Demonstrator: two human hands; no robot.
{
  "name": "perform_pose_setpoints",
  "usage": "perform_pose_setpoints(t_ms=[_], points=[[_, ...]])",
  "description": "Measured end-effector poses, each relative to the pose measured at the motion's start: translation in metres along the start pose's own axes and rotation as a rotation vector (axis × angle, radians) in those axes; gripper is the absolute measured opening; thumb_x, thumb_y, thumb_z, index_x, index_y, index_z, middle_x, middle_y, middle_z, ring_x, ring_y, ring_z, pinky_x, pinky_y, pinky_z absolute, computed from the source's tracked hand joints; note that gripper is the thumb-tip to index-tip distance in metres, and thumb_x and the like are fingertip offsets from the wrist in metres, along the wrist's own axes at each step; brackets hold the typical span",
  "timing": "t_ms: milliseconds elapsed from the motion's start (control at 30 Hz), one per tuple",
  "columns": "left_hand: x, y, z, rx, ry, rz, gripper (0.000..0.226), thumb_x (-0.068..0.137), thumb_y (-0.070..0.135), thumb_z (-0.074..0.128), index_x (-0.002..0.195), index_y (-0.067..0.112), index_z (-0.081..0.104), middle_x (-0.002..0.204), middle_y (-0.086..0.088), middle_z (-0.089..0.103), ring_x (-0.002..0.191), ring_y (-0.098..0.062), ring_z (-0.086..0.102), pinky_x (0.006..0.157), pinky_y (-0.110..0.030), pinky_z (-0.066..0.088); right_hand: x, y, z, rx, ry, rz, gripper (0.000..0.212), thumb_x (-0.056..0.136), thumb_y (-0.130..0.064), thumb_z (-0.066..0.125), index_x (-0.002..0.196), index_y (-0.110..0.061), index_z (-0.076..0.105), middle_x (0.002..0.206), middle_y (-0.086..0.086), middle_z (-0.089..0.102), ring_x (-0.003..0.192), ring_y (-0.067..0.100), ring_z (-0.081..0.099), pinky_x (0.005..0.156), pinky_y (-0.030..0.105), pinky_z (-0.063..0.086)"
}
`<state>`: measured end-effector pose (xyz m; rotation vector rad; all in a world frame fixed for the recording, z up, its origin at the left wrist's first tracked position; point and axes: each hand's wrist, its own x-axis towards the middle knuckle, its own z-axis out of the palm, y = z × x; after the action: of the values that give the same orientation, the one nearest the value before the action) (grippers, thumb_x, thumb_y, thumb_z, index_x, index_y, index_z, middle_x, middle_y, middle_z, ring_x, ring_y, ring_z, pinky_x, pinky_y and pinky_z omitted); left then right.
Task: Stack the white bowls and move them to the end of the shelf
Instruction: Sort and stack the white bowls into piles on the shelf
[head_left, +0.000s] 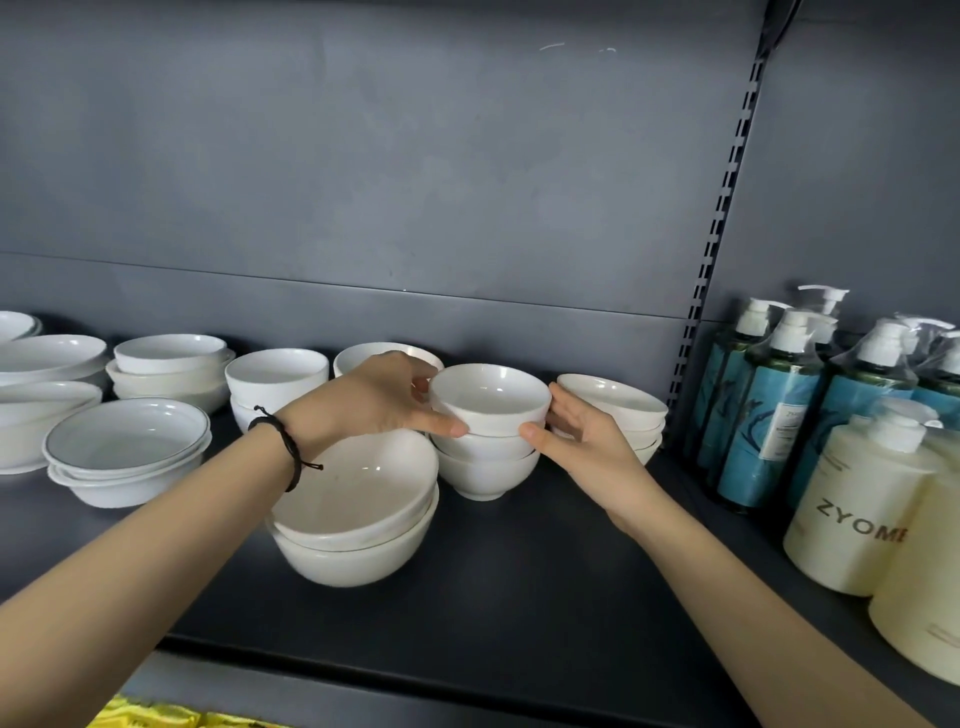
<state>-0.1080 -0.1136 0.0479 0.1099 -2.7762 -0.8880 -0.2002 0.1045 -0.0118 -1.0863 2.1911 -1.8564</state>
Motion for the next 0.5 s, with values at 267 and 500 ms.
perform_pose_setpoints(t_ms=[267, 500], points=[[-0.040, -0.012, -0.006, -0.083, 0.163, -0.038, 0.037, 0.082, 0.032, 0.076, 0.115, 0.019, 0.065, 0.114, 0.014, 0.063, 0.102, -0.007, 0.063, 0.081, -0.016, 0.047, -0.013, -0.015, -0.008, -0.194, 0.263, -0.195, 0.018, 0.092, -0.009, 0.064, 0.095, -0.026, 0.071, 0.096, -0.018, 0.071, 0.092, 0.006, 0.067, 0.082, 0.008, 0.047], [-0.093, -0.046, -0.027, -0.043, 0.361, -0.054, 0.013, 0.086, 0.025, 0.073, 0.097, 0.031, 0.069, 0.101, 0.020, 0.067, 0.092, 0.009, 0.062, 0.081, -0.013, 0.044, -0.035, -0.032, 0.013, -0.439, -0.036, -0.342, 0.019, 0.092, -0.014, 0.063, 0.104, -0.025, 0.072, 0.100, -0.013, 0.071, 0.089, 0.004, 0.064, 0.082, 0.016, 0.050]])
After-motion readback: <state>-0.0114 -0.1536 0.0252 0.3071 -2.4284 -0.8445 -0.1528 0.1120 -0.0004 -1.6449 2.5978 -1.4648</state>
